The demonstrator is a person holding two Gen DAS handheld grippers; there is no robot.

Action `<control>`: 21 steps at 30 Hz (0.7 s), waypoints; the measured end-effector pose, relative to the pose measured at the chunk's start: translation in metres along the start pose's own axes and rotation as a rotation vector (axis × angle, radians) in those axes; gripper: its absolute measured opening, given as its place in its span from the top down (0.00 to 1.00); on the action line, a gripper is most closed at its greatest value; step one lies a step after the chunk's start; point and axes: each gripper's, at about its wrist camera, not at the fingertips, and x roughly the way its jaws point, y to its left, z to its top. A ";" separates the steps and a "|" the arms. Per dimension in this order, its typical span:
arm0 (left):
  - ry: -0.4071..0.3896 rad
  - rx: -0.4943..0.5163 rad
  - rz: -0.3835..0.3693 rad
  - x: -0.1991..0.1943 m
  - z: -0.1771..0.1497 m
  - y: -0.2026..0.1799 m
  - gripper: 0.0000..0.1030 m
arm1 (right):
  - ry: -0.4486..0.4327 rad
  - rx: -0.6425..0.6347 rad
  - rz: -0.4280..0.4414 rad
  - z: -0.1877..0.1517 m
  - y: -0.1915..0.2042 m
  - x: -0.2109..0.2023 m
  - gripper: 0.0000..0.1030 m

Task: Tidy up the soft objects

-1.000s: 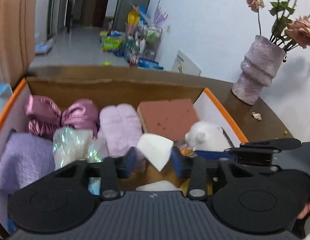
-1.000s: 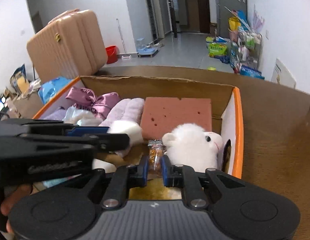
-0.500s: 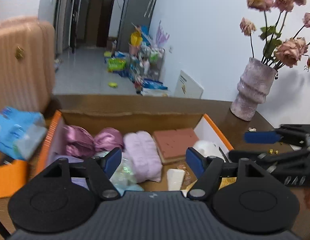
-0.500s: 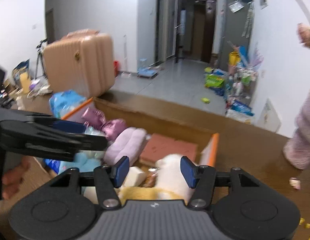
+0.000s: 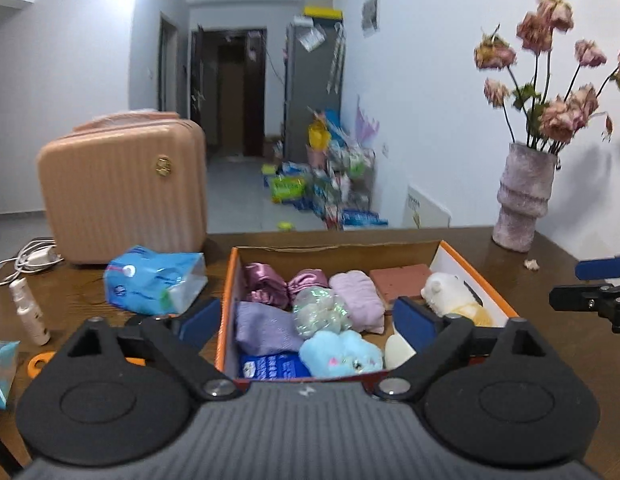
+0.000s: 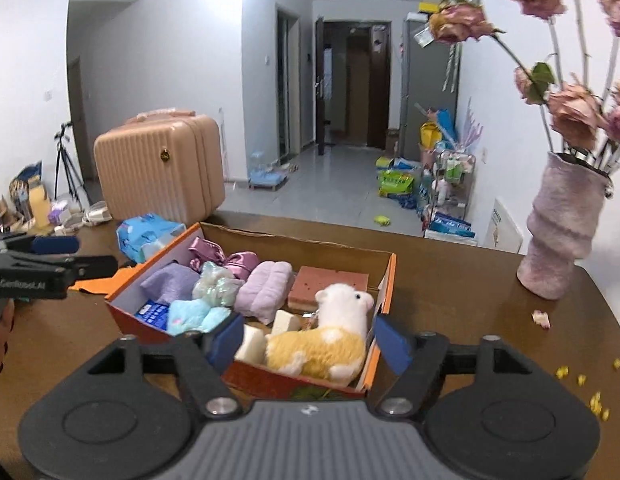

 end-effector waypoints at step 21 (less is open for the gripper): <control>-0.233 -0.026 0.018 -0.090 -0.079 0.020 0.00 | -0.387 0.050 -0.182 -0.104 0.070 -0.060 0.08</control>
